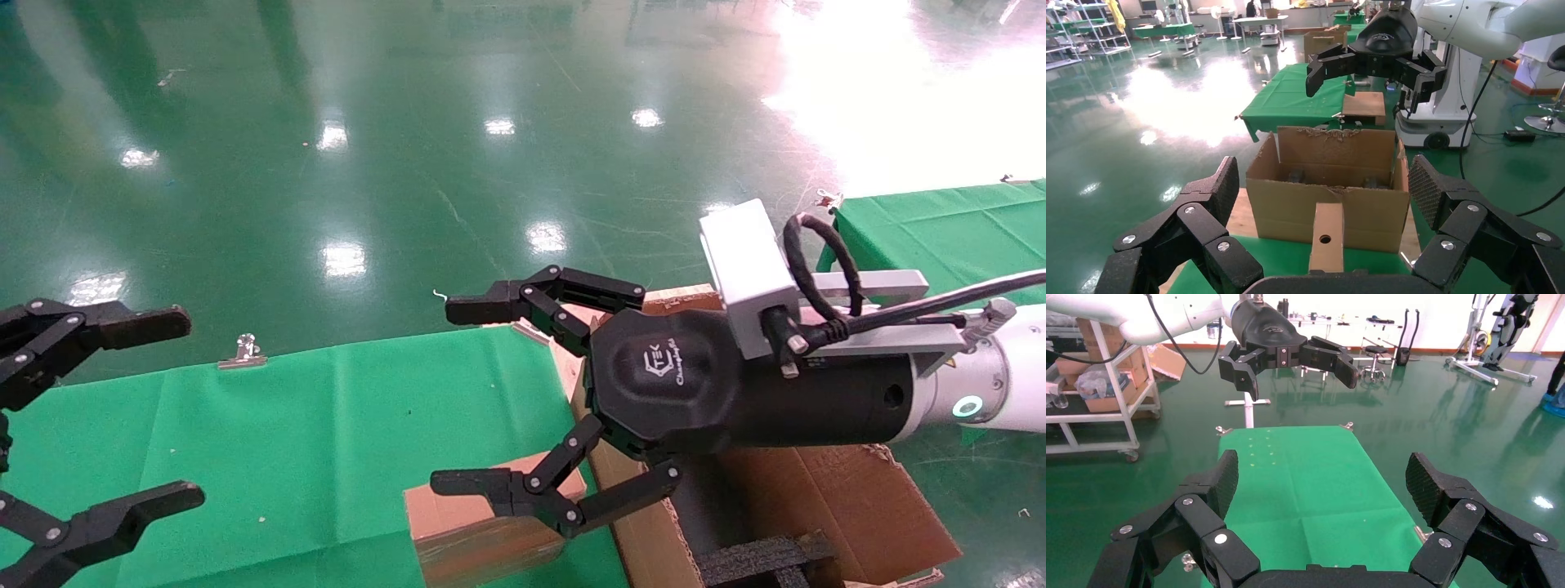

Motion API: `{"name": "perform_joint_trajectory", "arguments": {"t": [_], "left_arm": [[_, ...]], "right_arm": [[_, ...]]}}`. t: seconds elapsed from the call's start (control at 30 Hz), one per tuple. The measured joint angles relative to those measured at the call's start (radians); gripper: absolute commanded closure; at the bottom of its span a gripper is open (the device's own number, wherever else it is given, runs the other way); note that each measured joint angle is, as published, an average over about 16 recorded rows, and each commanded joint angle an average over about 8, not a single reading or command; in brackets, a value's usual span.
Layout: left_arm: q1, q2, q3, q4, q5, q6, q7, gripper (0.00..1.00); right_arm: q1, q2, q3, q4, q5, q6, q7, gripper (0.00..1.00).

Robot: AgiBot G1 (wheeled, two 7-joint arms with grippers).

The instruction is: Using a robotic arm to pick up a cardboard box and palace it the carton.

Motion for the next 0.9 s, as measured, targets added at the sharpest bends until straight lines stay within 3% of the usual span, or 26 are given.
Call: {"name": "perform_joint_trajectory", "arguments": {"t": [0.37,0.4,0.63,0.67,0.9], "left_arm": [[0.0,0.0,0.0,0.0,0.0,0.0,0.0,0.02],[0.0,0.0,0.0,0.0,0.0,0.0,0.0,0.09],[0.0,0.0,0.0,0.0,0.0,0.0,0.0,0.95],[0.0,0.0,0.0,0.0,0.0,0.0,0.0,1.0],[0.0,0.0,0.0,0.0,0.0,0.0,0.0,1.0]], "right_arm": [[0.0,0.0,0.0,0.0,0.0,0.0,0.0,0.0],[0.0,0.0,0.0,0.0,0.0,0.0,0.0,0.0],[0.0,0.0,0.0,0.0,0.0,0.0,0.0,0.0],[0.0,0.0,0.0,0.0,0.0,0.0,0.0,0.0],[0.008,0.002,-0.007,0.002,-0.019,-0.005,-0.003,0.0]]}}
